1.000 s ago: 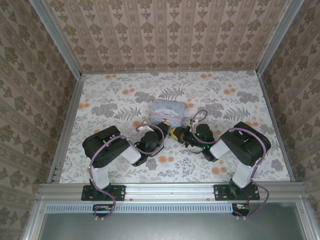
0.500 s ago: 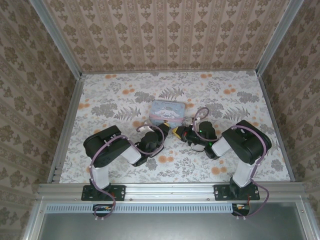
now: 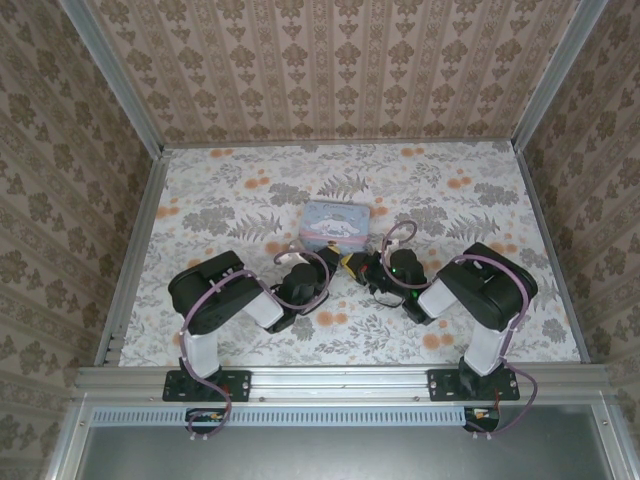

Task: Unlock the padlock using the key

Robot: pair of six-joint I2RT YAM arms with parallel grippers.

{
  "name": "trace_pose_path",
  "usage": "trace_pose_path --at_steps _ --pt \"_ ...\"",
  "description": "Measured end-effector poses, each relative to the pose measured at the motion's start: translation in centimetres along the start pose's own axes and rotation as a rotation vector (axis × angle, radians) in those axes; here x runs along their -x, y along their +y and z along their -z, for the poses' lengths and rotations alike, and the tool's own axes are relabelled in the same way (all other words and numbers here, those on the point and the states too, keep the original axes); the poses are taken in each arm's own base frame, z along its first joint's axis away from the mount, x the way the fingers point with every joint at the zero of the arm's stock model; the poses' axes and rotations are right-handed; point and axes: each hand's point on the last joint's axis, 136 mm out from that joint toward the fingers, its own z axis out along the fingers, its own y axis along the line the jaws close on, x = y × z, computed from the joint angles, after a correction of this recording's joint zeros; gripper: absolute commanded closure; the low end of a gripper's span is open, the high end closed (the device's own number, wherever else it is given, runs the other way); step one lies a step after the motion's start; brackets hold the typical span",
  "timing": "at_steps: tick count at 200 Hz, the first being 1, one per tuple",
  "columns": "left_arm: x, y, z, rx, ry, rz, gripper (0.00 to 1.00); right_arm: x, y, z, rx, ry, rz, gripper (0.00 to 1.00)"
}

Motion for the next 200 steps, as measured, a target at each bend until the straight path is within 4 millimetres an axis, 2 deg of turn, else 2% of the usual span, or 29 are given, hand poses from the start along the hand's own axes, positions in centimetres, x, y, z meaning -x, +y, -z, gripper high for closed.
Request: trace_pose_path --at_steps 25,82,118,200 --pt "-0.1 0.2 -0.1 0.005 0.000 -0.003 1.00 0.3 -0.1 -0.1 0.004 -0.002 -0.011 1.00" --pt "1.3 1.4 -1.0 0.024 -0.038 -0.043 1.00 0.6 -0.8 -2.2 -0.015 0.071 -0.045 1.00" --pt "1.3 1.4 -1.1 0.021 -0.016 -0.118 1.00 0.6 -0.9 -2.2 -0.014 0.092 -0.066 1.00" --pt "1.2 1.7 -0.8 0.012 0.030 -0.167 1.00 0.5 -1.2 -2.2 -0.019 0.113 -0.074 1.00"
